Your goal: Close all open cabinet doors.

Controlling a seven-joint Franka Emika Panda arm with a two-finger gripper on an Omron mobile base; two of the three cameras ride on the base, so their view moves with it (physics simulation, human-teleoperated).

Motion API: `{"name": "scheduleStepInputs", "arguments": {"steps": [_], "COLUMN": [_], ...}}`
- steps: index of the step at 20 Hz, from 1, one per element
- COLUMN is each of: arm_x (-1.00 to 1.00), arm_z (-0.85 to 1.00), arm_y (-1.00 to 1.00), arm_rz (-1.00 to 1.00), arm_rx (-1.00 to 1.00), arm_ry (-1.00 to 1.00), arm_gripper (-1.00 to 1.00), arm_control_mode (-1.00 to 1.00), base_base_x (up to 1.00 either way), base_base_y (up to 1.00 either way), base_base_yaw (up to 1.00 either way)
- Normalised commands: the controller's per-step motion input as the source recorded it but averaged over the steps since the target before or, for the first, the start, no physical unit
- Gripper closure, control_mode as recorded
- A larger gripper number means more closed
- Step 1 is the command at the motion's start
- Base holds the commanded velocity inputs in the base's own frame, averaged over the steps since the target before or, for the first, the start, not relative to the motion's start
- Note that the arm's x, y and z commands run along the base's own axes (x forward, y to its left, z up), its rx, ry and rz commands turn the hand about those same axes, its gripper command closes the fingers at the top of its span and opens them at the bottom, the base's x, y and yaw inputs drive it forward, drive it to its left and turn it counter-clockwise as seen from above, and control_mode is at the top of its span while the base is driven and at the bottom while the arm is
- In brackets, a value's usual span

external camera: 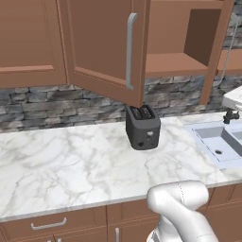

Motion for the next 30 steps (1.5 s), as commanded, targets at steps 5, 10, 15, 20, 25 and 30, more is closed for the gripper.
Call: {"name": "scheduleStepInputs", "arguments": {"steps": [5, 10, 15, 20, 25, 30], "arm_x": [0.47, 0.50, 0.47, 0.38, 0.32, 0.29], "arm_z": [-0.16, -0.08, -0.09, -0.04, 0.00, 0.00], "arm_y": [0.00, 0.00, 0.00, 0.07, 0.26, 0.28], "arm_rz": [0.04, 0.03, 0.03, 0.00, -0.03, -0.05], "arm_rx": [0.02, 0.02, 0.03, 0.00, 0.00, 0.00], "arm_ry": [0.00, 0.00, 0.00, 0.00, 0.00, 0.00], "arm_gripper": [-1.00, -1.00, -1.00, -1.00, -1.00, -1.00], "arm_control_mode": [-1.00, -1.00, -1.00, -1.00, -1.00, -1.00], "base_base_x": [0.00, 0.00, 0.00, 0.00, 0.00, 0.00], "base_base_y": [0.00, 0.00, 0.00, 0.00, 0.00, 0.00], "base_base_yaw": [0.00, 0.00, 0.00, 0.00, 0.00, 0.00]}}
